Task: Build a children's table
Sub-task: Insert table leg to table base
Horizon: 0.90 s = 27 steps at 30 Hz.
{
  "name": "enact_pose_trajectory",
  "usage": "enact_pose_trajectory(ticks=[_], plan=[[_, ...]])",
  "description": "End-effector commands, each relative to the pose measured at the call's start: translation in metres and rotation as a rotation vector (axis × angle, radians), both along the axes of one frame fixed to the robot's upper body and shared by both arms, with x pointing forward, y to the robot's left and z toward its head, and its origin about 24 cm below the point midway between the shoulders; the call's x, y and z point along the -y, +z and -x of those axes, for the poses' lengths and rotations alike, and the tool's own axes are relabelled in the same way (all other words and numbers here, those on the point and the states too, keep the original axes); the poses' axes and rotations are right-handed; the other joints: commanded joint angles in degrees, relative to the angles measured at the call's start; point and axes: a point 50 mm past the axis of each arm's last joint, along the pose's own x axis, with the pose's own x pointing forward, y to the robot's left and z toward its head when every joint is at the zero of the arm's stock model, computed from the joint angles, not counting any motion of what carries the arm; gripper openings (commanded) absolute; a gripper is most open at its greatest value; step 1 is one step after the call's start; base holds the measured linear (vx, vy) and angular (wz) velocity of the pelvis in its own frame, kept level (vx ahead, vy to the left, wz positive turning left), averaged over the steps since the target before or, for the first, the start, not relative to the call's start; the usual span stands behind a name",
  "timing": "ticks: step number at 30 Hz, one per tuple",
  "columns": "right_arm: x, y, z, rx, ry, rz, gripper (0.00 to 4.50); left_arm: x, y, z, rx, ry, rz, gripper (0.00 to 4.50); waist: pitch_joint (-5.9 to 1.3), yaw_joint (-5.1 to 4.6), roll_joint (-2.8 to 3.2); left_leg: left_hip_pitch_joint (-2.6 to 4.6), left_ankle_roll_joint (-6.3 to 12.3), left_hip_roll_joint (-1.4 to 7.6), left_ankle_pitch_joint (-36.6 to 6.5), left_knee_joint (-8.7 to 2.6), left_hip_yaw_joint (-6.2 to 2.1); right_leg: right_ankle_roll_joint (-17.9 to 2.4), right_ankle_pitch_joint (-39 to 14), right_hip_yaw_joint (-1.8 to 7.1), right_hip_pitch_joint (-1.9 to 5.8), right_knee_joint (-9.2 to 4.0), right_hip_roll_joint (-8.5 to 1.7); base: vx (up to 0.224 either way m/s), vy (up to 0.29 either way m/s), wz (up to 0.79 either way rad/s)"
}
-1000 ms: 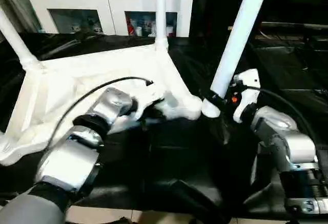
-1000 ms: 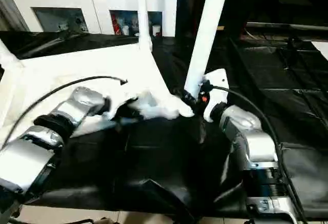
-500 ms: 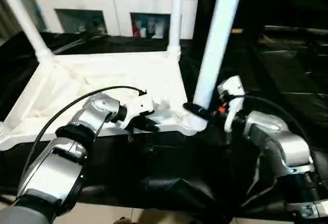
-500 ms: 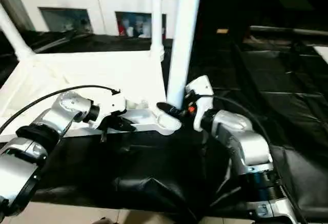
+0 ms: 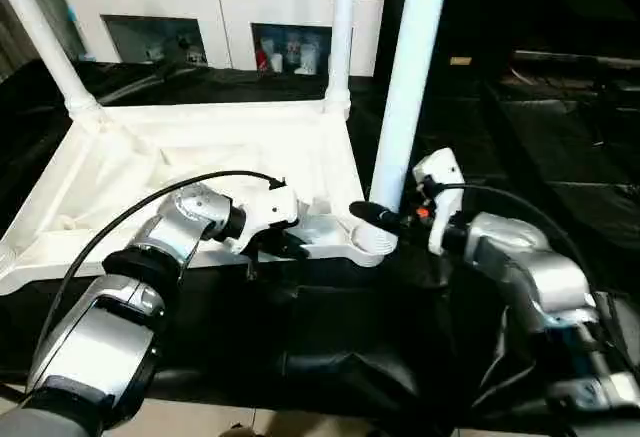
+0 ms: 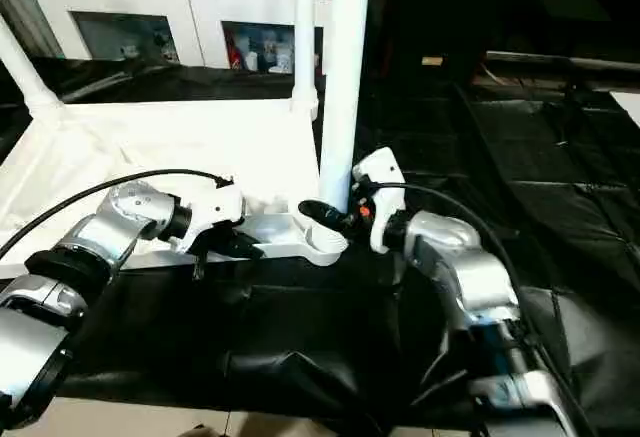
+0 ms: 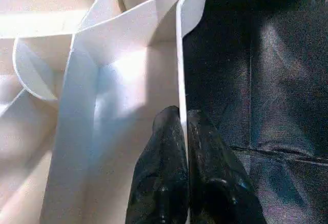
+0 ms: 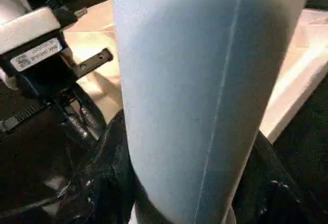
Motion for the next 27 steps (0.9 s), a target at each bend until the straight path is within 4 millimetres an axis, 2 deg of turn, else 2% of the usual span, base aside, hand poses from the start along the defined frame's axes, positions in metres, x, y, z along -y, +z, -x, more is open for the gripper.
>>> enact_pose_trajectory(ticks=[1,8,13,14,16,17,20,21,23,27], plan=[[-0.003,-0.001,0.000,-0.010,0.042,0.018,1.88,0.004,-0.006,0.005,-0.016,-0.035,-0.008,0.00,-4.40,0.10,-0.85,-0.02,1.53,0.20,-8.9,-3.64,0.54,-13.0,-10.7,1.42,3.73,-3.73,-3.01,0.000,0.000,0.00],[-0.003,-0.007,-0.002,-0.031,0.066,0.027,1.88,0.006,-0.004,0.008,-0.026,-0.078,0.019,0.00,-4.32,-0.01,-0.97,0.08,0.95,0.21,-10.0,-3.76,0.53,-12.0,-13.9,1.43,3.56,-4.07,-3.03,0.000,0.000,0.00],[-0.005,-0.006,-0.006,-0.025,0.073,0.027,1.88,0.006,-0.002,0.013,-0.042,-0.138,0.031,0.00,-4.40,0.02,-0.91,0.01,1.10,0.32,-9.7,-3.77,0.57,-12.7,-12.2,1.43,3.55,-3.81,-3.00,0.000,0.000,0.00],[-0.006,-0.005,-0.005,-0.025,0.093,0.029,1.88,0.005,-0.001,0.016,-0.053,-0.160,0.027,0.00,-4.36,0.01,-1.23,0.05,1.14,0.39,-9.8,-3.81,0.57,-12.6,-12.3,1.40,3.55,-3.77,-3.02,0.000,0.000,0.00],[-0.006,-0.005,-0.004,-0.026,0.100,0.031,1.87,0.004,-0.001,0.017,-0.058,-0.165,0.027,0.00,-4.30,-0.02,-0.98,0.11,1.02,0.44,-10.4,-3.87,0.56,-12.4,-13.4,1.40,3.43,-3.88,-3.07,0.000,0.000,0.00],[-0.006,-0.007,-0.001,-0.035,0.126,0.035,1.87,0.003,0.000,0.017,-0.049,-0.170,0.021,0.00,-4.22,-0.09,-1.35,0.08,0.94,0.41,-10.9,-3.91,0.59,-12.1,-14.2,1.38,3.43,-4.00,-3.02,0.000,0.000,0.00],[-0.007,-0.008,0.005,-0.049,0.169,0.035,1.87,0.002,0.001,0.016,-0.042,-0.157,0.025,0.00,-4.20,0.00,-1.26,0.15,0.83,0.45,-10.9,-3.96,0.54,-11.6,-15.1,1.45,3.35,-4.09,-3.09,0.000,0.000,0.00],[-0.007,-0.010,0.009,-0.056,0.191,0.032,1.87,0.001,0.001,0.016,-0.041,-0.158,0.026,0.00,-4.21,0.02,-1.51,0.16,0.90,0.47,-10.9,-3.95,0.58,-11.5,-15.1,1.45,3.36,-4.13,-3.06,0.000,0.000,0.00],[-0.007,-0.011,0.014,-0.066,0.215,0.026,1.87,0.000,0.002,0.017,-0.040,-0.162,0.027,0.00,-4.27,0.27,-1.22,0.21,1.06,0.59,-10.3,-3.97,0.55,-11.8,-13.5,1.50,3.32,-3.91,-3.09,0.000,0.000,0.00],[-0.004,-0.015,0.020,-0.079,0.226,0.008,1.87,-0.001,0.004,0.018,-0.026,-0.164,0.032,0.00,-4.15,0.32,-1.27,0.33,0.85,0.58,-11.5,-4.00,0.60,-11.9,-14.5,1.50,3.17,-4.11,-3.08,0.000,0.000,0.00]])
